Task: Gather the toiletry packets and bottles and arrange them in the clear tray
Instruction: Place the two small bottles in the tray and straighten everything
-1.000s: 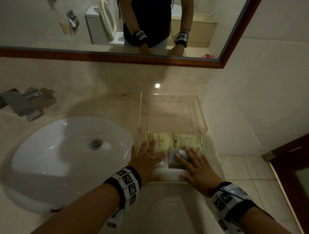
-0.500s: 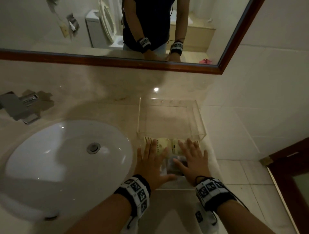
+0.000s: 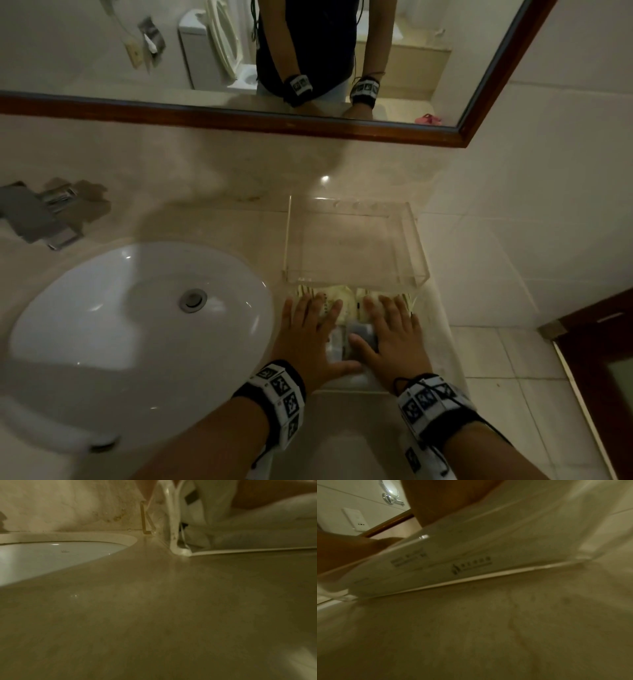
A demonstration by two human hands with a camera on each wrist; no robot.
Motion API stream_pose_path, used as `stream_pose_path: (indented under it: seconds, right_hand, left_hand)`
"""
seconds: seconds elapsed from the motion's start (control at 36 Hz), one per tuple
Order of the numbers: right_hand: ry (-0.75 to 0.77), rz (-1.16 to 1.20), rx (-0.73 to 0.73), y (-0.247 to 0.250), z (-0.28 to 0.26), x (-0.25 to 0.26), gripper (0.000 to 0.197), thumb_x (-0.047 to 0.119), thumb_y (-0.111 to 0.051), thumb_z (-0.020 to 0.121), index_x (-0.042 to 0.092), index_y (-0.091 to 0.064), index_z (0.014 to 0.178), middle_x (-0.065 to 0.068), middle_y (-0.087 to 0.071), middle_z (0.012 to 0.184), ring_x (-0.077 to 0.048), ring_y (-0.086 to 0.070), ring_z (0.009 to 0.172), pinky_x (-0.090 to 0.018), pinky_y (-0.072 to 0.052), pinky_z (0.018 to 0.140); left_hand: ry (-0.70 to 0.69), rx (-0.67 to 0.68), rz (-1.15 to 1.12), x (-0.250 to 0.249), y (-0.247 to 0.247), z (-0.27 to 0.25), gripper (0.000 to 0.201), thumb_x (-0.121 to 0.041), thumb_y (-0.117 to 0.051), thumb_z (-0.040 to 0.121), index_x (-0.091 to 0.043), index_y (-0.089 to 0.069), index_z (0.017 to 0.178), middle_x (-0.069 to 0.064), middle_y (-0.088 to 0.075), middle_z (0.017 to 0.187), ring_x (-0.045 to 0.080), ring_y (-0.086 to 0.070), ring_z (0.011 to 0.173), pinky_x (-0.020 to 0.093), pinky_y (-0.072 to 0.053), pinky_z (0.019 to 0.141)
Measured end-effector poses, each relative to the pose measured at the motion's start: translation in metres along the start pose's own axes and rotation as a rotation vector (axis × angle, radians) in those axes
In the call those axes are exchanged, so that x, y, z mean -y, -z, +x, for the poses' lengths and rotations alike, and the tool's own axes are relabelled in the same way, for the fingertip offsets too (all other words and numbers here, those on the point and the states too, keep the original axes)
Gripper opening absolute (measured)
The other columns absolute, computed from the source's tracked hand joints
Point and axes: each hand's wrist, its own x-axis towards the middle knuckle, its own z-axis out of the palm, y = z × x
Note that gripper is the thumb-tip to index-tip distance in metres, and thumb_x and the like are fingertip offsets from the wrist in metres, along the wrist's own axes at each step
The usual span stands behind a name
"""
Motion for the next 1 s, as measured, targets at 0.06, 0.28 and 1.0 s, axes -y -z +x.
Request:
stream_pose_path:
  seconds: [0.06,0.28,1.0]
  right_hand:
    - [0.000,0.032,0.021,0.002,0.002,-0.001,0.103,0.091,0.001,0.056,0.041,-0.003,0.145,0.004,0.003,0.158,-0.018,0.014,0.144,-0.043,0.003,0.116]
    - [0.019,0.264,0.060,0.025,-0.003,-0.007,0.082,0.076,-0.014,0.064,0.047,-0.011,0.142,0.008,0.012,0.156,-0.015,0.012,0.144,-0.043,0.004,0.116]
    - [-0.077,0.062,0.099,0.010,0.007,0.001,0.076,0.069,-0.002,0.066,0.051,0.003,0.140,0.002,0.019,0.156,-0.021,0.018,0.143,-0.045,0.004,0.116]
  left_hand:
    - [0.011,-0.001,0.016,-0.001,0.001,0.000,0.115,-0.095,-0.007,0.053,-0.032,0.006,0.148,0.007,-0.004,0.158,0.030,0.001,0.145,0.049,0.017,0.112]
    - [0.058,0.077,0.073,-0.007,0.014,-0.004,0.109,-0.091,-0.017,0.062,-0.030,0.008,0.149,0.006,0.017,0.157,0.031,0.020,0.143,0.061,0.019,0.109]
    - [0.122,-0.015,-0.094,-0.018,-0.011,0.011,0.097,-0.085,-0.023,0.067,-0.034,-0.008,0.148,0.005,0.005,0.159,0.033,0.012,0.144,0.056,0.006,0.115]
